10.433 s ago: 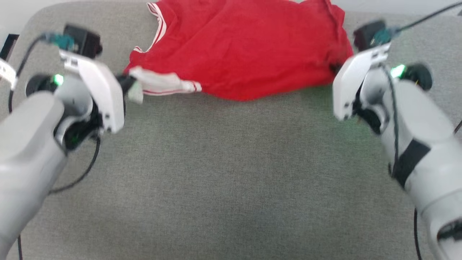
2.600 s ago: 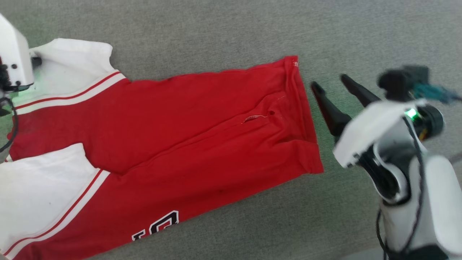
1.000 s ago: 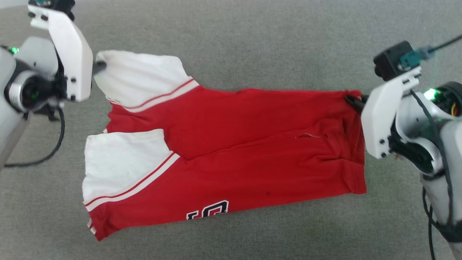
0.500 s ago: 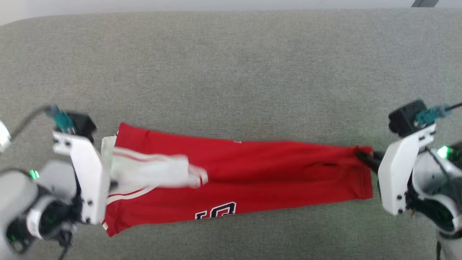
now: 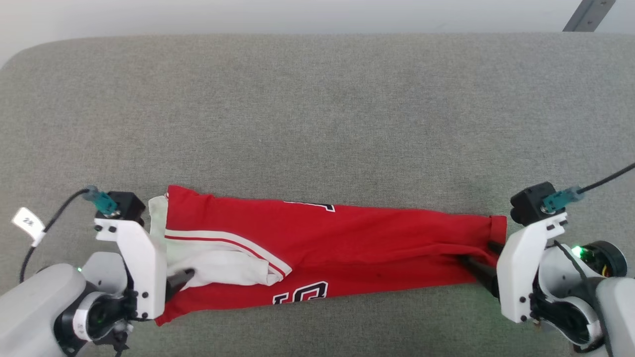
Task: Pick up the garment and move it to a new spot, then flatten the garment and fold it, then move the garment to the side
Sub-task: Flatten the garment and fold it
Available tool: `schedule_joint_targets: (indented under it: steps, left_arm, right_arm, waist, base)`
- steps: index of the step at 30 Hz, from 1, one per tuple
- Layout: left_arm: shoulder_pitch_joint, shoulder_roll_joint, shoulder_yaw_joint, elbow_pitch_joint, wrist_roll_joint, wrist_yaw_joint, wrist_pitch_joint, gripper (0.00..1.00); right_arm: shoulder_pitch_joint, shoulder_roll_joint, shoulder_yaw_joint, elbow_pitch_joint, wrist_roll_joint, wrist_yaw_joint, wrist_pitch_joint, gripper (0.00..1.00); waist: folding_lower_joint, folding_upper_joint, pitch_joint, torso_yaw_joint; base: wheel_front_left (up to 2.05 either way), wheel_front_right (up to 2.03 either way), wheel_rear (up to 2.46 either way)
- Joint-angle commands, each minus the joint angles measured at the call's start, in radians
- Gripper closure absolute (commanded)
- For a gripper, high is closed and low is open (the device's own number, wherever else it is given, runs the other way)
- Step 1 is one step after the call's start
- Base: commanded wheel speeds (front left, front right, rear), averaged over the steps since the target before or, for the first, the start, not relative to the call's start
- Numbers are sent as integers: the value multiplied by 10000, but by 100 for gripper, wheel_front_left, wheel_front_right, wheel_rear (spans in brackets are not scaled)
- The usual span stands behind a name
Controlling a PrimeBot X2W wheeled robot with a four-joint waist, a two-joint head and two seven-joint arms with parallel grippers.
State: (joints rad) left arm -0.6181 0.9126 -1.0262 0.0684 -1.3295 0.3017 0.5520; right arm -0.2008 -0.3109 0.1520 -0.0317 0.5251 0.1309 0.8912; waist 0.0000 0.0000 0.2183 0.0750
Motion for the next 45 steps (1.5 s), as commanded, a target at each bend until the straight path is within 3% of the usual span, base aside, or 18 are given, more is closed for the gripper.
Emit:
schedule_joint_targets:
  steps: [1, 8, 15, 27, 28, 29, 30, 33, 36, 45]
  left_arm:
    - [141, 59, 87, -6, -42, -90, -196, 0]
    - [602, 293, 751, -533, 170, -360, -2139, 0]
    - [1301, 306, 1274, -765, 660, -471, -4440, 0]
    - [2382, -262, 1954, -356, 1150, -599, -7662, 0]
    - [2473, -355, 2073, -302, 1146, -592, -7828, 0]
    - [2585, -436, 2204, -256, 1233, -652, -7959, 0]
    - [2701, -529, 2357, -191, 1296, -658, -8047, 0]
    - [3124, -873, 3007, -18, 1600, -765, -8169, 0]
    - [3807, -1475, 4354, 46, 2228, -939, -8180, 0]
    - [5892, -3262, 7202, 154, 3980, -2102, -8184, 0]
  right_arm:
    - [123, 0, -98, -69, 105, -4, 70, 0]
    - [236, 93, -1076, -494, 302, -4, 618, 0]
    - [-143, 110, -1444, 122, 338, -4, 799, 0]
    - [-844, 451, -186, 2606, 988, -1, 716, 0]
    - [-893, 493, -13, 2761, 1174, 0, 762, 13]
    - [-943, 457, 206, 2816, 1306, 13, 771, 76]
    - [-991, 389, 329, 2857, 1426, 28, 683, 100]
    - [-1146, 144, 364, 2991, 1742, 28, 554, 100]
    - [-1302, -123, 92, 2912, 2056, 17, 531, 100]
    - [-1142, -906, -958, 2338, 2413, -6, 795, 100]
  waist:
    - [0, 0, -21, 0]
    - [0, 0, -11, 119]
    - [0, 0, 212, 448]
    - [0, 0, 379, 1054]
    - [0, 0, 384, 1098]
    - [0, 0, 385, 1135]
    - [0, 0, 390, 1163]
    - [0, 0, 367, 1219]
    - [0, 0, 297, 1233]
    - [0, 0, 1, 1007]
  base:
    - [0, 0, 0]
    - [0, 0, 0]
    - [0, 0, 0]
    - [0, 0, 0]
    - [0, 0, 0]
    - [0, 0, 0]
    - [0, 0, 0]
    - [0, 0, 0]
    - [0, 0, 0]
    - [0, 0, 0]
